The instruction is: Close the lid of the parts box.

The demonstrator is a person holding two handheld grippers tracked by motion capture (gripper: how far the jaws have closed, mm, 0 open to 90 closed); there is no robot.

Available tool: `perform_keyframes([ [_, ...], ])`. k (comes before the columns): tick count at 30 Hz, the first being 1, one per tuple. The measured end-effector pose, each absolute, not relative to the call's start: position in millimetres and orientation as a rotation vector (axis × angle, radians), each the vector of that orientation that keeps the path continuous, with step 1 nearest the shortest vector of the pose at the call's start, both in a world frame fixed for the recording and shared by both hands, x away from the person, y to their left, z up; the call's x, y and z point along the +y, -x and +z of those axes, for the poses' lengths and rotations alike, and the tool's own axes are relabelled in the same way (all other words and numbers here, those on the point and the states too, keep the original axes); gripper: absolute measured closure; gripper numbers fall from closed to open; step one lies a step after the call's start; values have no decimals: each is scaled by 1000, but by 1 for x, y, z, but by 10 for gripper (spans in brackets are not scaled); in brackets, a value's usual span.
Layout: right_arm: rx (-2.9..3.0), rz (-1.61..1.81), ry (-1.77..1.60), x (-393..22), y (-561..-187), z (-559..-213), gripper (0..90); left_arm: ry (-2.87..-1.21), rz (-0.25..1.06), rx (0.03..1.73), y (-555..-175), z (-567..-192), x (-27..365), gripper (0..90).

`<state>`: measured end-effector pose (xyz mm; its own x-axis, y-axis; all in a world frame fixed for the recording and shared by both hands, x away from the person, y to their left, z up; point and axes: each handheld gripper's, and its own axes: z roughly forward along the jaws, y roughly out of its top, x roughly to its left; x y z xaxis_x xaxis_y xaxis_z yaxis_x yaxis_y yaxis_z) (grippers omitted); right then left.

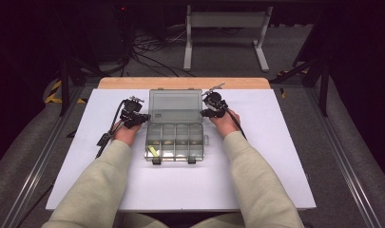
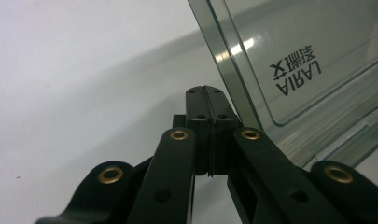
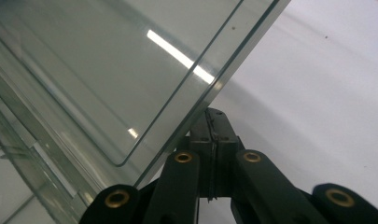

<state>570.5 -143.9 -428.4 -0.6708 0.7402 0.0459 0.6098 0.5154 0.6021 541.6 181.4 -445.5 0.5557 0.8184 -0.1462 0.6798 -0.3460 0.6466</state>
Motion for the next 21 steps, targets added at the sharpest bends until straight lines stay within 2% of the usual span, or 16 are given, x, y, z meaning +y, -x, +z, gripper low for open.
perform_keyframes([
  [21, 2464, 961, -1100, -146, -566, -411, 900, -2066, 292, 1181, -539, -435, 186, 894],
])
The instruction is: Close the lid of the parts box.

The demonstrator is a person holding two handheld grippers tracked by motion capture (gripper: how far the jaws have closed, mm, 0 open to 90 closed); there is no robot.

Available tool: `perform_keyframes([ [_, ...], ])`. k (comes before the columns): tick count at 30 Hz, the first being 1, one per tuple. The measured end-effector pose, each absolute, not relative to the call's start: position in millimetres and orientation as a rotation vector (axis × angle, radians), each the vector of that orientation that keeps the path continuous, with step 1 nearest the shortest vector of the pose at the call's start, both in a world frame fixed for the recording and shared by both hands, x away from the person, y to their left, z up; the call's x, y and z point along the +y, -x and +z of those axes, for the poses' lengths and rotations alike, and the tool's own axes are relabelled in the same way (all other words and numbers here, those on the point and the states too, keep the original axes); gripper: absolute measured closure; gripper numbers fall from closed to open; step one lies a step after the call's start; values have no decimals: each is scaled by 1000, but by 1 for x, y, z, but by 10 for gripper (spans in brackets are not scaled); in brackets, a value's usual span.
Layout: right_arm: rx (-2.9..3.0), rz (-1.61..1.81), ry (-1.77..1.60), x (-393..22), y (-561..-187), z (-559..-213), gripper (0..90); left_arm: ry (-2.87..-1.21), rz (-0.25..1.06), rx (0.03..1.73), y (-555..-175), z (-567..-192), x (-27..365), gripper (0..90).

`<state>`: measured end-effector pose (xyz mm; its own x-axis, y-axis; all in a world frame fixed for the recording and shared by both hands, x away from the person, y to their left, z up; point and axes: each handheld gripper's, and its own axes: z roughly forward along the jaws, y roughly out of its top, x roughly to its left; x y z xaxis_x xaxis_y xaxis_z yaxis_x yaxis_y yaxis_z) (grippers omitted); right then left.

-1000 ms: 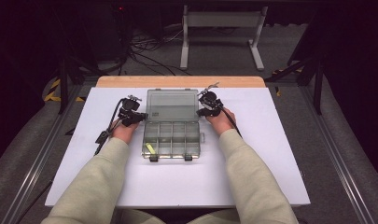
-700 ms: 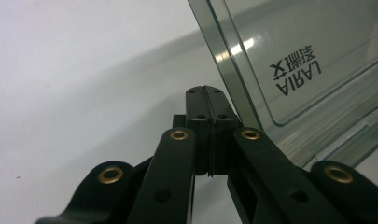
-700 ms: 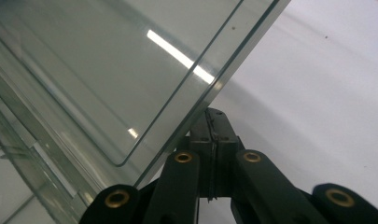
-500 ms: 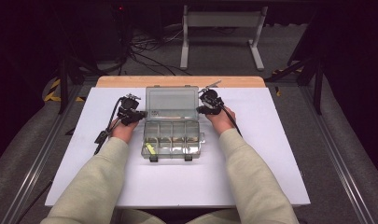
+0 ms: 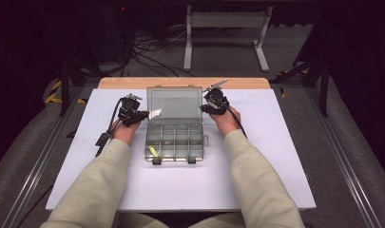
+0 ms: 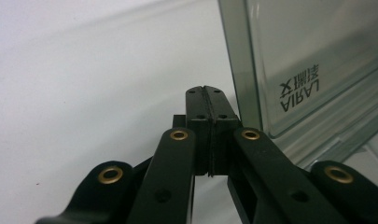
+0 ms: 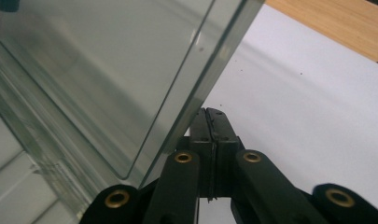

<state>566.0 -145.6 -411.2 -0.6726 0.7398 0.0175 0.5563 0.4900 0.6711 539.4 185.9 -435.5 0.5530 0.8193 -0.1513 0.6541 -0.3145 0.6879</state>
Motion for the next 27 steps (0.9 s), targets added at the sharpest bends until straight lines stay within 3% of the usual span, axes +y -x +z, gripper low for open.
perform_keyframes([
  [27, 2436, 1078, -976, -152, -542, -376, 900, -2019, 337, 1082, -523, -409, 194, 884],
])
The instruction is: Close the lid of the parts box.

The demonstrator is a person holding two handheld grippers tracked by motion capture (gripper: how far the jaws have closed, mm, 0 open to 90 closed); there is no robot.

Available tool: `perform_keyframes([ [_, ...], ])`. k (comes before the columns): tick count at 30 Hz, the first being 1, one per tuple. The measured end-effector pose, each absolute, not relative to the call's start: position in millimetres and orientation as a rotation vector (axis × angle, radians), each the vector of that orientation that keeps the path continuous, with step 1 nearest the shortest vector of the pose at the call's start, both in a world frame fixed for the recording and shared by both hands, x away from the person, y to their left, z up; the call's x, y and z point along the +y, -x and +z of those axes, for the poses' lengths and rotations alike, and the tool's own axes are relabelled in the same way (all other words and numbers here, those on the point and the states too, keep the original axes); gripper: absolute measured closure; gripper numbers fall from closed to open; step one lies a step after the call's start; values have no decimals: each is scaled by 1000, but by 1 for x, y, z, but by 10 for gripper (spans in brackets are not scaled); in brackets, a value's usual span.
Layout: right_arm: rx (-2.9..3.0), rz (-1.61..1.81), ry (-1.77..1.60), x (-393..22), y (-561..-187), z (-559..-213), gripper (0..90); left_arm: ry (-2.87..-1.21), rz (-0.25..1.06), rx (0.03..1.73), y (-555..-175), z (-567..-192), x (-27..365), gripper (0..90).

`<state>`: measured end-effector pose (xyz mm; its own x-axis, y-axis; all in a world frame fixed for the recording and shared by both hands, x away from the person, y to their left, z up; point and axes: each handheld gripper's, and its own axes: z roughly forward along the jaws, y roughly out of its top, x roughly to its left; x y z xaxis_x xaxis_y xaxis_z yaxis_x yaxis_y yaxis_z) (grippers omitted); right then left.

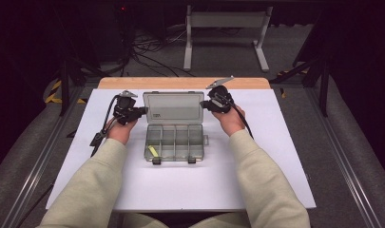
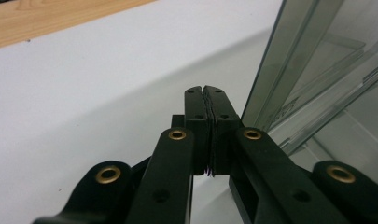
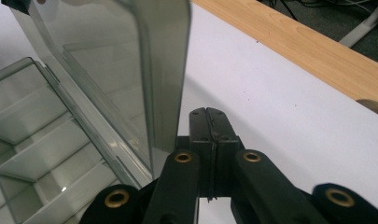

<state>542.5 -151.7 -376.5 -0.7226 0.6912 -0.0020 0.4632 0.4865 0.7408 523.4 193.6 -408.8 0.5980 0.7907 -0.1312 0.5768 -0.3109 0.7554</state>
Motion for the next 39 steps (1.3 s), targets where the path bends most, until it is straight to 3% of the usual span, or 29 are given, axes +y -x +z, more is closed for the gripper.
perform_keyframes([
  [39, 2486, 1177, -822, -152, -492, -342, 900, -2035, 317, 931, -485, -369, 195, 879],
])
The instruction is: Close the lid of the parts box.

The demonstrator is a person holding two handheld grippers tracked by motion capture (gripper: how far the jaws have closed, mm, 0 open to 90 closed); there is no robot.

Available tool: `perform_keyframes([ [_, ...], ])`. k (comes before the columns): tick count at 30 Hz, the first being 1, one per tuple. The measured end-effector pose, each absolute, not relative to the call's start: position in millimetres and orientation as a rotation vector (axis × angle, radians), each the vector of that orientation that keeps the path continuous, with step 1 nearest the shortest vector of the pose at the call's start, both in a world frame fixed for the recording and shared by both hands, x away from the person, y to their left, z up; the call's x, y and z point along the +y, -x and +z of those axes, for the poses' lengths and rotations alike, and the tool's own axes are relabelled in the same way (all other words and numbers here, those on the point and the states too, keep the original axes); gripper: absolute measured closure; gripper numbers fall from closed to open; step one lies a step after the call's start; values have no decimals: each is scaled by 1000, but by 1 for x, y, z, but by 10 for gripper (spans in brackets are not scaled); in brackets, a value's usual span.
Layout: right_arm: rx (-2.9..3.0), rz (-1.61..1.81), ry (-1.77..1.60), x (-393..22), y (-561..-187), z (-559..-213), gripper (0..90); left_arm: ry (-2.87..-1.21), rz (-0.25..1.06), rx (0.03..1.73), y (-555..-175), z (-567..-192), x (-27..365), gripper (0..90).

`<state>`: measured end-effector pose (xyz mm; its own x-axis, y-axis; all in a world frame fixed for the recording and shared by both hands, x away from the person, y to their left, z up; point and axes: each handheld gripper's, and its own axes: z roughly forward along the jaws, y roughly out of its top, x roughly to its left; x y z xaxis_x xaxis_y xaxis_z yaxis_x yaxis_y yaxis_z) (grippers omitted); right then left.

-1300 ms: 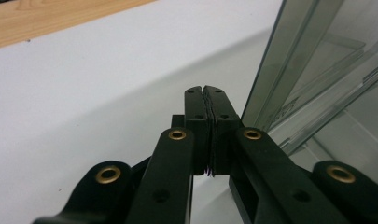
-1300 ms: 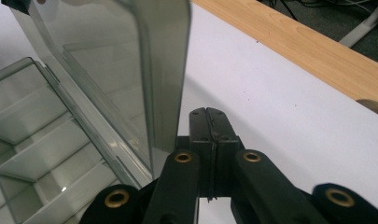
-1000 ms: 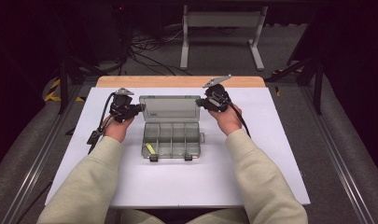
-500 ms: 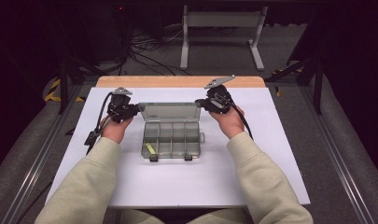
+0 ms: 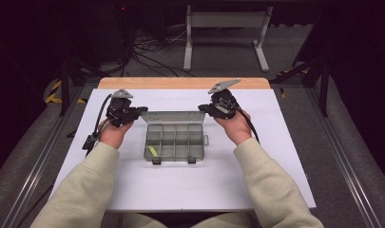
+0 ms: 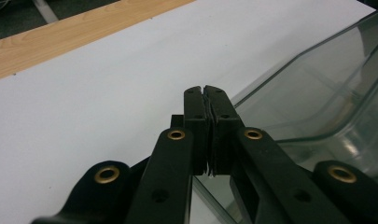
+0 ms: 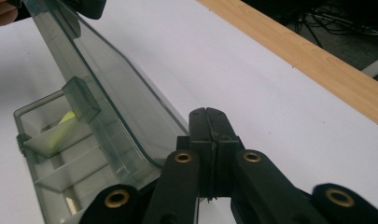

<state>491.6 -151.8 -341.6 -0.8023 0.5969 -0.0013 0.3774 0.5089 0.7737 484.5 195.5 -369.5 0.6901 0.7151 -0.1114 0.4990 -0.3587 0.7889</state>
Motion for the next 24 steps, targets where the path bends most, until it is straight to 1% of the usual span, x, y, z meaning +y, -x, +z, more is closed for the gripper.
perform_keyframes([
  [8, 2526, 1175, -801, -152, -481, -336, 900, -2113, 326, 865, -474, -363, 194, 893],
  [12, 2540, 1165, -785, -152, -475, -335, 900, -2127, 284, 861, -469, -361, 193, 894],
  [20, 2575, 1125, -756, -152, -464, -336, 900, -2164, 269, 821, -458, -360, 192, 893],
  [24, 2605, 1133, -748, -153, -458, -339, 900, -2185, 227, 796, -452, -363, 195, 892],
])
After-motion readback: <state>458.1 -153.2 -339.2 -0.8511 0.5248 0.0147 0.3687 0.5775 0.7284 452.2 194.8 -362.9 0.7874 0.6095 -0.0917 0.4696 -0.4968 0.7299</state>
